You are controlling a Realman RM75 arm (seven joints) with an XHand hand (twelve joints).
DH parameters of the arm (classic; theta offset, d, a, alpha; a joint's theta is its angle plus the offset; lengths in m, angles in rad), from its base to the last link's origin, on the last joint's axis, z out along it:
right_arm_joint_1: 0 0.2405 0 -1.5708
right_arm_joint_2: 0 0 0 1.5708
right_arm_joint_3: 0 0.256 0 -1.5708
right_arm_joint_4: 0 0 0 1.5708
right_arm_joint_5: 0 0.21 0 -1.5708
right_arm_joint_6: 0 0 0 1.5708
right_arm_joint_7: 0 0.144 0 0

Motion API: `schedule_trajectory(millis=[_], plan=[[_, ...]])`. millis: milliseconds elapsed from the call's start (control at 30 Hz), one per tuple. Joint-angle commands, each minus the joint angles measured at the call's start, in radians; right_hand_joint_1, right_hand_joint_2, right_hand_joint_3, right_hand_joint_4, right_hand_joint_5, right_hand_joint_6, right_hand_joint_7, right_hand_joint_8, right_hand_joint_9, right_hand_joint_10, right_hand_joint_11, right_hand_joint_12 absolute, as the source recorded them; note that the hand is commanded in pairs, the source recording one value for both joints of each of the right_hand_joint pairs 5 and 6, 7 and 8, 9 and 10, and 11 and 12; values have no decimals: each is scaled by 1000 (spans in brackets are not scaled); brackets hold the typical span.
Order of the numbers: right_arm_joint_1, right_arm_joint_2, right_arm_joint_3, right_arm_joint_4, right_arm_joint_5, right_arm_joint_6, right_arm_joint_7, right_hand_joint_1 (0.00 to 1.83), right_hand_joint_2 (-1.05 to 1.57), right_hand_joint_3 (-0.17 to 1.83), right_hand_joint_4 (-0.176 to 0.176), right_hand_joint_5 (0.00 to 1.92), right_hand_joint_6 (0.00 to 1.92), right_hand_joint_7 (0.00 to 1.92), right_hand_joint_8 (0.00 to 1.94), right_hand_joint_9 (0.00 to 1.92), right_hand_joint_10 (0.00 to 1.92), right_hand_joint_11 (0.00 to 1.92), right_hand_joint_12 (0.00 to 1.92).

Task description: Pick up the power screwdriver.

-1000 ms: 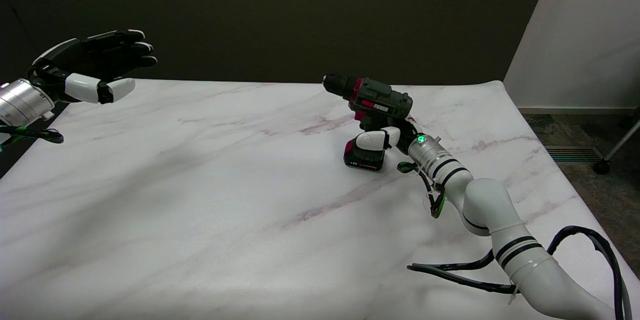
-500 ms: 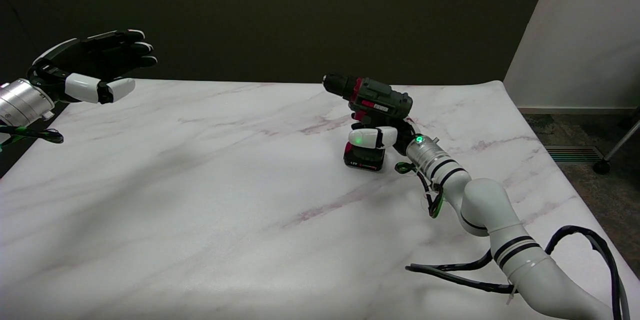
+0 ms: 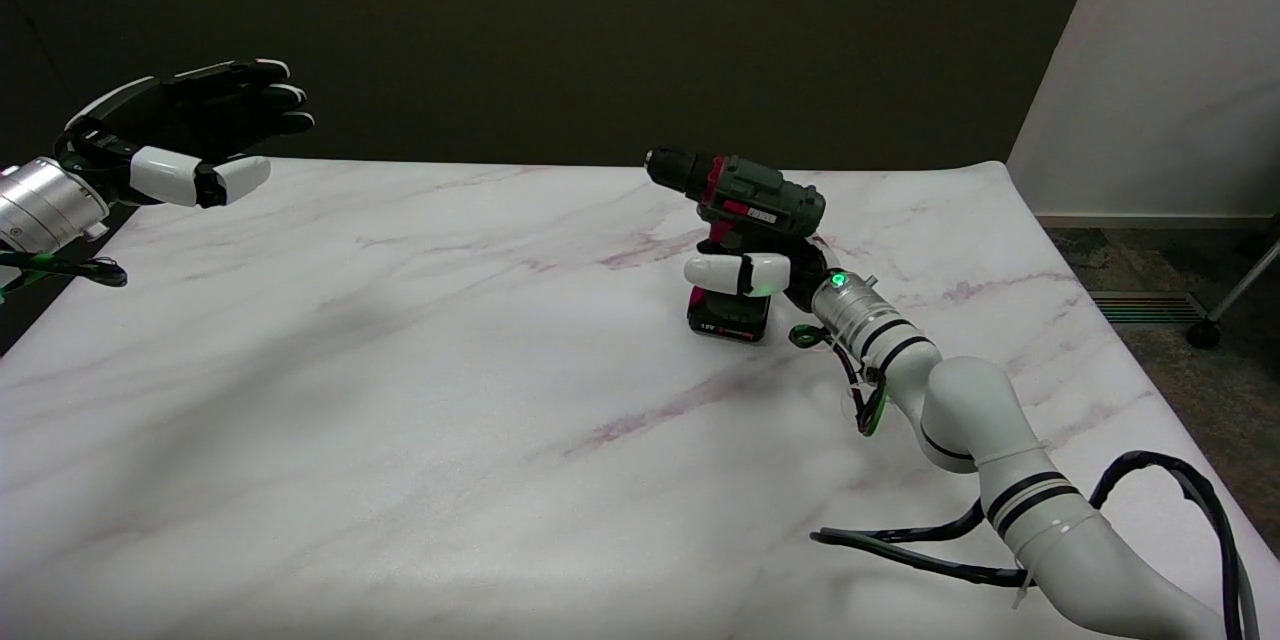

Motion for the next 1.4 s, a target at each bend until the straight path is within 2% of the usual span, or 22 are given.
schedule_trajectory(millis=[33, 233, 567, 667, 733, 767, 800, 833, 867, 900, 1033, 1067, 1100, 1133, 1167, 1200, 1267, 1400], plan=[[1, 1, -1, -5, 1, 12, 0, 1093, 2, 479, -58, 77, 77, 1020, 1020, 921, 921, 613, 613], [4, 1, -1, -15, 1, 15, 0, 1100, 118, 489, -56, 138, 138, 1301, 1301, 1067, 1067, 657, 657], [19, 4, -1, -35, 5, 15, 0, 1102, 172, 548, -54, 158, 158, 1453, 1453, 1183, 1183, 685, 685], [23, 4, -1, -43, 8, 12, 0, 1100, 184, 566, -62, 185, 185, 1558, 1558, 1255, 1255, 703, 703], [26, 6, -1, -46, 8, 11, 0, 1100, 193, 600, -110, 318, 318, 1636, 1636, 1337, 1337, 729, 729], [26, 6, -1, -46, 8, 11, 0, 1101, 194, 636, -160, 480, 480, 1697, 1697, 1401, 1401, 761, 761], [28, 7, -1, -47, 8, 11, 0, 1100, 197, 645, -176, 565, 565, 1729, 1729, 1448, 1448, 783, 783], [28, 7, -1, -47, 7, 11, 0, 1100, 206, 645, -176, 642, 642, 1760, 1760, 1493, 1493, 804, 804], [30, 7, -1, -49, 4, 12, 0, 1099, 234, 638, -176, 806, 806, 1873, 1873, 1615, 1615, 886, 886], [32, 7, -1, -50, 3, 11, 0, 1099, 241, 631, -176, 867, 867, 1919, 1919, 1669, 1669, 968, 968], [33, 7, -1, -53, 5, 9, 0, 1107, 221, 613, -176, 1029, 1029, 1920, 1920, 1757, 1757, 1139, 1139], [33, 7, -1, -54, 8, 9, 0, 1105, 213, 622, -166, 1049, 1049, 1920, 1920, 1766, 1766, 1162, 1162], [33, 7, -1, -56, 8, 9, 0, 1098, 187, 643, -63, 1073, 1073, 1920, 1920, 1773, 1773, 1192, 1192], [35, 7, -1, -56, 8, 9, 0, 1092, 159, 661, -6, 1097, 1097, 1920, 1920, 1779, 1779, 1215, 1215], [35, 7, -1, -59, 10, 8, 0, 1090, 118, 682, 95, 1131, 1131, 1920, 1920, 1785, 1785, 1233, 1233], [36, 7, -1, -60, 10, 7, 0, 1091, 55, 713, 176, 1173, 1173, 1920, 1920, 1794, 1794, 1251, 1251], [36, 6, -1, -63, 10, 7, 0, 1089, -110, 770, 176, 1281, 1281, 1920, 1920, 1814, 1814, 1293, 1293], [36, 6, -1, -63, 11, 7, 0, 1037, -344, 791, 176, 1630, 1630, 1920, 1920, 1906, 1906, 1437, 1437]])
